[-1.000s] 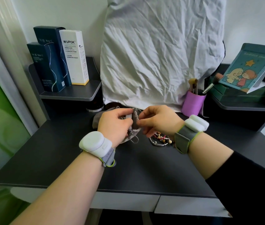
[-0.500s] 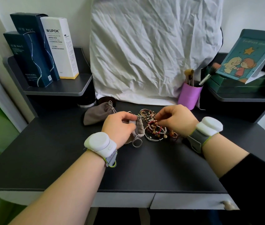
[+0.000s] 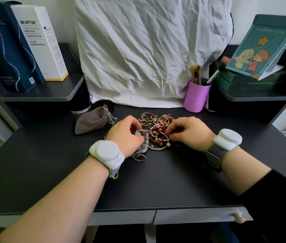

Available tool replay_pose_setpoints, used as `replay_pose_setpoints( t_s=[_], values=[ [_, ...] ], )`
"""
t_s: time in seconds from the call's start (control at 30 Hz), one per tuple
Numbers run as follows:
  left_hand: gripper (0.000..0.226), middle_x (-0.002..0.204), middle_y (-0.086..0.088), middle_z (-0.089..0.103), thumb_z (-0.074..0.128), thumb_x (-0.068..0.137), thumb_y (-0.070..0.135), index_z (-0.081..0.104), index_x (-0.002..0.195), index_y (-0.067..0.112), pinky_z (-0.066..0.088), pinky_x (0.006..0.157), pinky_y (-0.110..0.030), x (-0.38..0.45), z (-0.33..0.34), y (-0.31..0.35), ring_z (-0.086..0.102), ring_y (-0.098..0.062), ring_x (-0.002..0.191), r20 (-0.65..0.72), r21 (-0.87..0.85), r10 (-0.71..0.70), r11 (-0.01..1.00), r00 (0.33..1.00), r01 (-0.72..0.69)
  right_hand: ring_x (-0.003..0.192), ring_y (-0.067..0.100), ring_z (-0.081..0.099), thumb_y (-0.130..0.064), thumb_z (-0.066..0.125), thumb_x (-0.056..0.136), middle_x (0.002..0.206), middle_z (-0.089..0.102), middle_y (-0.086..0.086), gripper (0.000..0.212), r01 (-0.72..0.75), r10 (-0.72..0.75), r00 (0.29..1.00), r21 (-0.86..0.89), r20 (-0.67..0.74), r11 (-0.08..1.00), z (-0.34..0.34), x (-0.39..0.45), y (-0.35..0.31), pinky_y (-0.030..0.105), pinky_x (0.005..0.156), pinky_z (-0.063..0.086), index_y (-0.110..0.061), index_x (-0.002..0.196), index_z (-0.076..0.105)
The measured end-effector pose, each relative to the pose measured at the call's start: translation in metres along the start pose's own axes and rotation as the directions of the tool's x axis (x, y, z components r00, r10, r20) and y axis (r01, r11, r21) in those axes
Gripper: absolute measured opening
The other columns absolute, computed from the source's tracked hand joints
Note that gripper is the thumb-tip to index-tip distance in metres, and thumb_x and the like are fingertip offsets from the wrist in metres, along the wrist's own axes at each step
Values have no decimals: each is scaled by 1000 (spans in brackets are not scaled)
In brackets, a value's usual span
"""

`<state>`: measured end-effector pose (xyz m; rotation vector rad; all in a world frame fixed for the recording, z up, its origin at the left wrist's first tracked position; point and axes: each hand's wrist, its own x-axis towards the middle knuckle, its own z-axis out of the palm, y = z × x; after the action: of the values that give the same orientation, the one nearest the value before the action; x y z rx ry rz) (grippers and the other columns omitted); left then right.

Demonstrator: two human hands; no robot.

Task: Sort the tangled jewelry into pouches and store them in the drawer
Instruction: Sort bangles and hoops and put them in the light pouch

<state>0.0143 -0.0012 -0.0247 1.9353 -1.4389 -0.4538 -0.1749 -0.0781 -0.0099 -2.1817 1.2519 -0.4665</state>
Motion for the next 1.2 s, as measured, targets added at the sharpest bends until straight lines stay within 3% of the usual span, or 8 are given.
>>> replay_pose_setpoints(
  t_s=[0.13,0.23,0.37,0.53,0.7,0.87,1.07,1.2],
  values=[
    [12,81,10,59,63,72,19,56,76,29,49,77,-34,4,1,-5,57,-17,83,4,126,-28,992,1000,27,72,21,68,4,67,68,72,72,2,28,-95,114,989,183,-98,979,-4,1,9,34,77,55,-23,75,71],
    [15,79,10,59,61,70,16,54,69,30,47,71,-31,7,0,-10,56,-17,81,-10,165,-55,985,998,56,86,27,67,10,63,66,84,71,5,36,-123,136,988,157,-75,980,-9,4,15,40,84,54,-22,80,70],
    [22,83,11,51,59,70,11,51,66,31,44,74,-33,10,0,-11,53,-17,87,-25,193,-35,980,999,39,82,10,59,6,68,67,86,61,-11,40,-131,131,991,-15,3,991,-13,6,21,25,79,47,-25,93,71],
    [22,86,12,47,64,72,11,57,75,32,36,79,-29,10,8,-2,49,-17,97,-35,99,93,991,995,-90,65,-5,57,3,69,70,77,64,-15,38,-107,107,993,-11,58,994,-15,5,19,15,71,44,-27,94,70],
    [23,91,13,50,73,70,13,65,78,34,28,78,-21,11,15,14,41,-11,97,72,74,210,974,975,-215,81,10,60,-3,68,72,88,57,-10,29,-10,22,997,-142,79,990,-15,6,17,25,83,47,-27,88,72],
    [20,90,15,49,76,69,19,68,74,35,32,85,-22,16,21,18,36,-7,94,192,122,213,964,958,-238,88,15,58,-13,69,72,95,58,-4,21,-5,25,996,-226,88,974,-15,10,15,28,83,47,-32,81,67],
    [9,91,14,48,76,73,26,68,71,32,30,89,-22,18,20,14,40,-11,103,211,194,199,951,957,-241,83,12,54,-26,72,70,88,54,-10,14,6,37,988,-275,152,962,-18,13,18,26,75,44,-29,80,63],
    [8,89,14,48,74,74,27,68,69,30,29,91,-22,19,19,10,42,-11,107,192,195,184,956,964,-221,71,4,55,-26,73,68,81,60,-11,13,-15,26,997,-147,74,989,-18,15,21,18,64,43,-28,77,63]
  ],
)
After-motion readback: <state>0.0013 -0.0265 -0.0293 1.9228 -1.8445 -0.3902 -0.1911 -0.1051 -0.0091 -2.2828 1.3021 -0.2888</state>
